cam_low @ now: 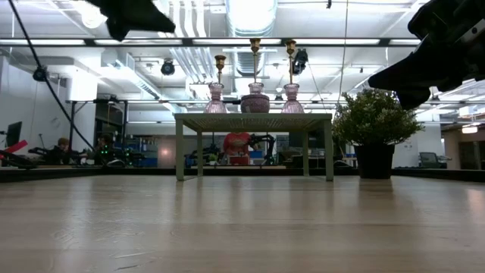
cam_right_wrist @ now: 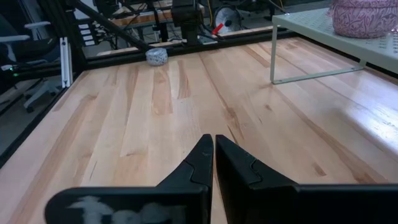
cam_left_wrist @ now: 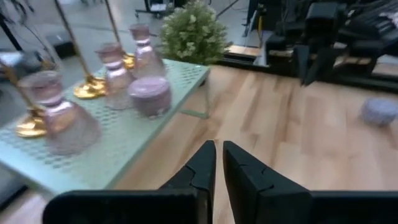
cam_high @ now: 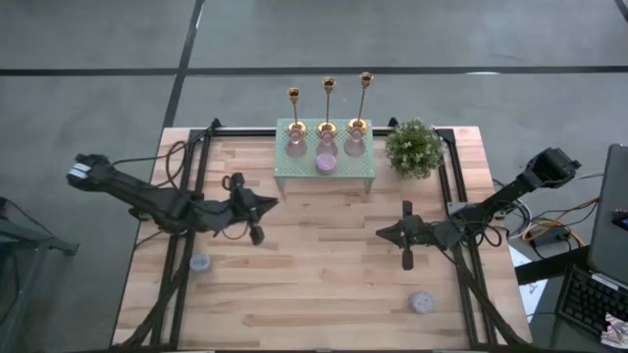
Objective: Pick & Place candle stick holders
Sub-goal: Put the red patterned scented candle on the shelf
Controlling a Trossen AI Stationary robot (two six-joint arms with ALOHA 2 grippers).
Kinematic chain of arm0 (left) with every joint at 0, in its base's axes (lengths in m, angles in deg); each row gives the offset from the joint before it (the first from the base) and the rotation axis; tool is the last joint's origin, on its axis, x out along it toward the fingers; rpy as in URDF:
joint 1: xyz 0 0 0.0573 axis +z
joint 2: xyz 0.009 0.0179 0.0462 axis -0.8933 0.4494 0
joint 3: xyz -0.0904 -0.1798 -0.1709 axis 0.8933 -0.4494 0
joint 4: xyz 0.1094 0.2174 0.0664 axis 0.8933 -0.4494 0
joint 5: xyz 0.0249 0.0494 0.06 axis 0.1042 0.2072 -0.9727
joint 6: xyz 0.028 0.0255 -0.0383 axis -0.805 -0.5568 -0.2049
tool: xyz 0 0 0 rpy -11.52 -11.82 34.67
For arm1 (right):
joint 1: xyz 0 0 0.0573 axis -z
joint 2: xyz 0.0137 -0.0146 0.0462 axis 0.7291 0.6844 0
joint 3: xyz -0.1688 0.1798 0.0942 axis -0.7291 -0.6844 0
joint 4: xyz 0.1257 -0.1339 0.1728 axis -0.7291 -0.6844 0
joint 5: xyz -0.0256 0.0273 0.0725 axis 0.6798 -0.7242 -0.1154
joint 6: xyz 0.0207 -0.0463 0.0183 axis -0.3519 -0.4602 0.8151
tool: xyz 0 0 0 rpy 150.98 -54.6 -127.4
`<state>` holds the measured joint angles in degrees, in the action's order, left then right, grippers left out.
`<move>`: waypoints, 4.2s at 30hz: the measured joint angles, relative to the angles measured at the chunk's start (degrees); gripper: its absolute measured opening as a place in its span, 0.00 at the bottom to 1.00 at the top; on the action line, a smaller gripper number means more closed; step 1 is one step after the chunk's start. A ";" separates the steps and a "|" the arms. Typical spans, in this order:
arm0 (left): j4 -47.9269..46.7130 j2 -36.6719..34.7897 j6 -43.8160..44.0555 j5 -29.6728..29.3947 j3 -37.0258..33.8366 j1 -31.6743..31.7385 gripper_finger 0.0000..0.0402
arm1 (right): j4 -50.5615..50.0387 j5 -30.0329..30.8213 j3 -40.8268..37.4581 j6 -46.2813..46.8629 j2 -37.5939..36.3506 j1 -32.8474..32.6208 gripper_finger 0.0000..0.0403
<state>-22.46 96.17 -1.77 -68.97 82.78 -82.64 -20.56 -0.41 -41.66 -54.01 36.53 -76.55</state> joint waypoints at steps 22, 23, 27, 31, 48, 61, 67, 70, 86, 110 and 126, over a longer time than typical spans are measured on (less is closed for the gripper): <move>34.17 -20.19 -14.61 8.64 -32.93 0.12 0.09 | -0.04 0.02 0.32 -0.02 -0.02 0.01 0.03; 34.08 -21.64 -14.77 8.63 -33.79 0.12 0.09 | -0.04 0.02 0.32 -0.02 -0.02 0.00 0.03; 34.18 -27.19 -15.14 8.83 -37.00 0.12 0.09 | -0.04 0.02 0.32 0.01 -0.02 0.00 0.03; 34.10 -31.79 -17.03 8.89 -40.00 0.12 0.09 | 0.42 0.02 0.34 1.94 -0.02 0.02 0.03; 31.10 -39.36 -19.64 11.21 -43.44 0.14 0.09 | 3.23 0.04 0.37 4.07 1.12 0.02 0.03; 30.38 -39.43 -18.96 11.80 -43.49 0.12 0.09 | 3.53 0.04 0.39 4.09 3.08 0.02 0.03; 28.16 -39.36 -17.74 11.92 -43.53 0.16 0.09 | 3.63 0.01 0.39 4.26 3.16 0.02 0.03; 28.76 -39.55 -17.18 14.98 -43.43 0.45 0.09 | 3.91 -1.17 0.39 4.79 2.95 0.02 0.03; 26.86 -39.58 -16.20 21.35 -43.36 10.75 0.09 | -40.65 -13.41 24.09 11.43 3.41 -0.88 0.03; 22.44 -39.52 -13.95 21.61 -43.36 10.75 0.09 | -63.52 -27.75 36.78 34.74 12.05 -9.05 0.33; 21.92 -39.43 -13.95 21.61 -43.36 10.75 0.09 | -75.86 -36.18 47.94 52.95 21.07 -17.98 0.80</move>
<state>-0.54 56.75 -15.72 -47.36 39.42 -71.89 -96.42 -36.59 6.29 -1.06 57.59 -94.52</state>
